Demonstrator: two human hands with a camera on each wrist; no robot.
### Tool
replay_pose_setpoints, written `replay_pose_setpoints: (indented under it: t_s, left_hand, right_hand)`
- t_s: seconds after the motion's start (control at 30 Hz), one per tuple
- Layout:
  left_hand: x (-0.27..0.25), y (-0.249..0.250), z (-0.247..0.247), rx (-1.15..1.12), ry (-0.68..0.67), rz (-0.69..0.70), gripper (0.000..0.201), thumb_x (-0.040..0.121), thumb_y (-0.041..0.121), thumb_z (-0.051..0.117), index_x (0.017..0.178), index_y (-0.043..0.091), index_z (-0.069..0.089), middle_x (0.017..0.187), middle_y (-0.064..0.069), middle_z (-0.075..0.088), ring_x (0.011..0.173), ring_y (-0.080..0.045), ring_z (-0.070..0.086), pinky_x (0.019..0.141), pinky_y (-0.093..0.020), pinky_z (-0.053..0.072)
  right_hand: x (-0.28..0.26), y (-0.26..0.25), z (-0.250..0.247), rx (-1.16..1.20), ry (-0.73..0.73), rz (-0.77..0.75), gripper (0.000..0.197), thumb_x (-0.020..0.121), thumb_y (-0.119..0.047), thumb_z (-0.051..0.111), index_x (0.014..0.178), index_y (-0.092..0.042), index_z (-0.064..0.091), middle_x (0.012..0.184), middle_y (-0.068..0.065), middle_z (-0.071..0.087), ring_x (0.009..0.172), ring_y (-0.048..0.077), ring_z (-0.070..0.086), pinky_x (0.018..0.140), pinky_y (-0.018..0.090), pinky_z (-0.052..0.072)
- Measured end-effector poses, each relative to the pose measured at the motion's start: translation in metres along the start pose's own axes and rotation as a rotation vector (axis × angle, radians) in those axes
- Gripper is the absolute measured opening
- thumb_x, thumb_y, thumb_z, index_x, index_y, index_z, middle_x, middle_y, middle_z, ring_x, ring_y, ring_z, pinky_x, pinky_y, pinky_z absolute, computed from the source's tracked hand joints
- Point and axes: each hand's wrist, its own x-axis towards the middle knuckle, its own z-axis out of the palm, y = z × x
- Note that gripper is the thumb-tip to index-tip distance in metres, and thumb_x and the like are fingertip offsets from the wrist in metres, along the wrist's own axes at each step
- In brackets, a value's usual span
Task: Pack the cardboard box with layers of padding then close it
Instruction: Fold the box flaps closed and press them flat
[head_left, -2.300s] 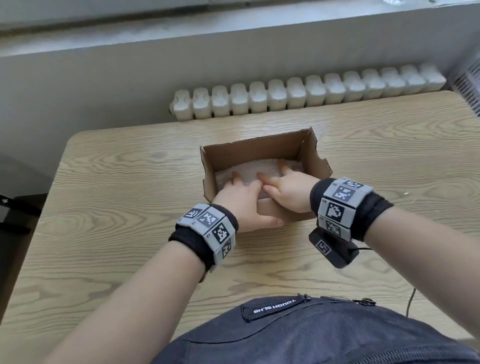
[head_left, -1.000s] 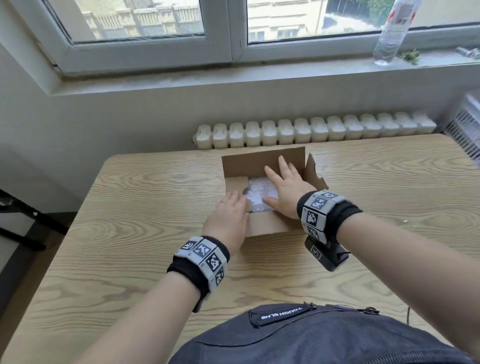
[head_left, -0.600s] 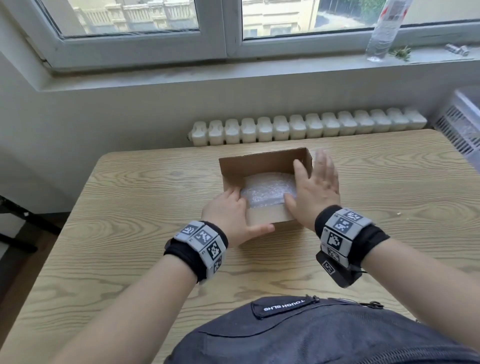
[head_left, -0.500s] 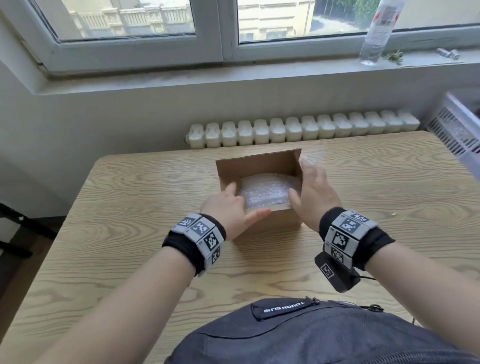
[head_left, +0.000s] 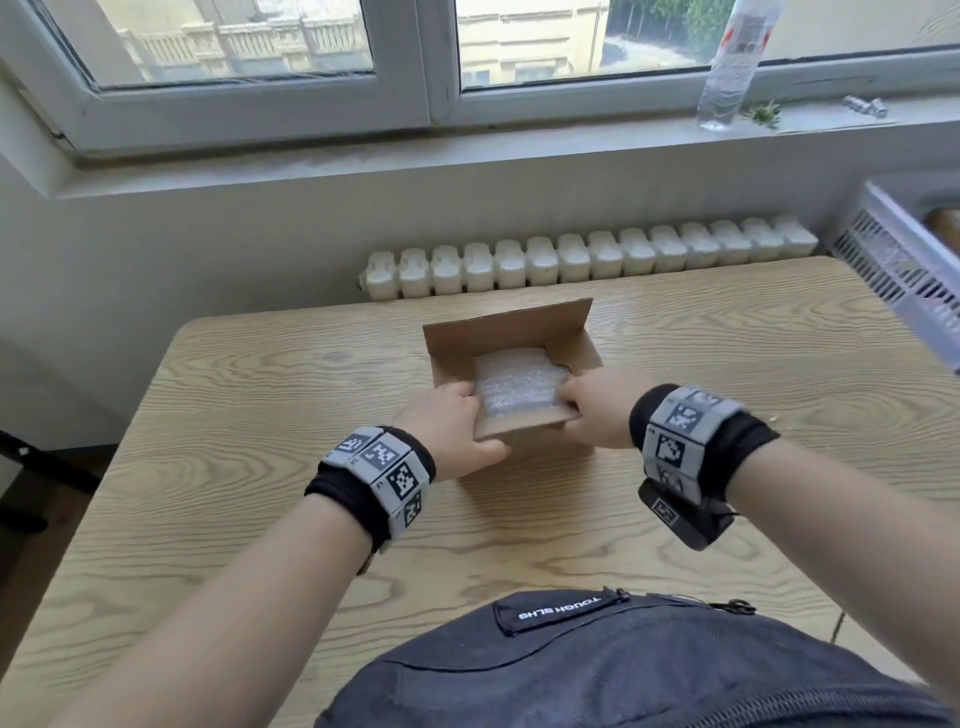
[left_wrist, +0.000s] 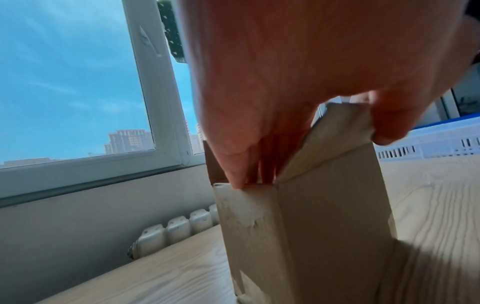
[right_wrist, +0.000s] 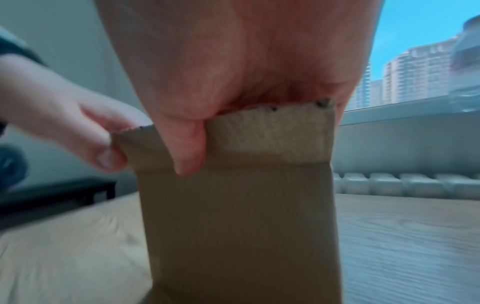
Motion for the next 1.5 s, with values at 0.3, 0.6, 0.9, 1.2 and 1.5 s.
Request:
replay_pose_setpoints:
  t_s: [0.3, 0.6, 0.9, 1.2, 1.5]
  left_hand:
    - [0.013, -0.014, -0.004, -0.171, 0.305, -0.094, 0.037, 0.09, 0.031, 0.057, 0.125, 0.02, 0.054, 0.12, -0.001, 0.057, 0.112, -0.021, 0.053, 0.091, -0.034, 0.046]
    - [0.014, -0.001, 0.009, 0.15, 0.288, 0.034, 0.034, 0.096, 0.042, 0.037, 0.11, 0.027, 0.065, 0.111, 0.007, 0.061, 0.109, -0.017, 0.053, 0.091, -0.032, 0.036]
    - [0.015, 0.006, 0.01, 0.246, 0.241, -0.009, 0.036, 0.095, 0.045, 0.04, 0.12, 0.027, 0.059, 0.123, 0.006, 0.057, 0.12, -0.018, 0.047, 0.1, -0.034, 0.031]
    - [0.016, 0.006, 0.021, 0.189, 0.21, 0.021, 0.041, 0.099, 0.031, 0.039, 0.133, 0.009, 0.044, 0.156, -0.012, 0.023, 0.146, -0.026, 0.018, 0.118, -0.036, 0.014]
    - [0.026, 0.002, 0.025, 0.163, 0.155, 0.04, 0.039, 0.103, 0.027, 0.028, 0.134, 0.005, 0.036, 0.157, -0.013, 0.021, 0.147, -0.022, 0.015, 0.119, -0.033, 0.009]
  right_hand:
    - [0.022, 0.014, -0.013, 0.356, 0.236, 0.148, 0.043, 0.082, -0.04, 0.067, 0.119, -0.019, 0.062, 0.119, 0.003, 0.061, 0.114, 0.021, 0.054, 0.096, 0.034, 0.046]
    - [0.025, 0.009, -0.005, 0.278, 0.359, 0.257, 0.085, 0.071, -0.044, 0.074, 0.139, -0.022, 0.03, 0.143, 0.011, 0.027, 0.133, 0.028, 0.027, 0.109, 0.038, 0.03]
    - [0.027, -0.015, -0.016, -0.17, 0.266, -0.08, 0.058, 0.09, -0.015, 0.05, 0.145, -0.02, 0.031, 0.152, 0.0, 0.032, 0.148, 0.019, 0.009, 0.121, 0.044, -0.002]
    - [0.019, -0.011, 0.024, 0.085, 0.191, -0.114, 0.052, 0.1, -0.025, 0.025, 0.151, -0.016, 0.016, 0.161, 0.001, 0.007, 0.149, 0.015, 0.005, 0.121, 0.032, 0.005]
    - [0.03, -0.005, 0.021, -0.039, 0.186, -0.16, 0.062, 0.098, -0.049, 0.023, 0.151, -0.017, 0.015, 0.16, 0.001, 0.012, 0.149, 0.015, 0.007, 0.12, 0.03, 0.002]
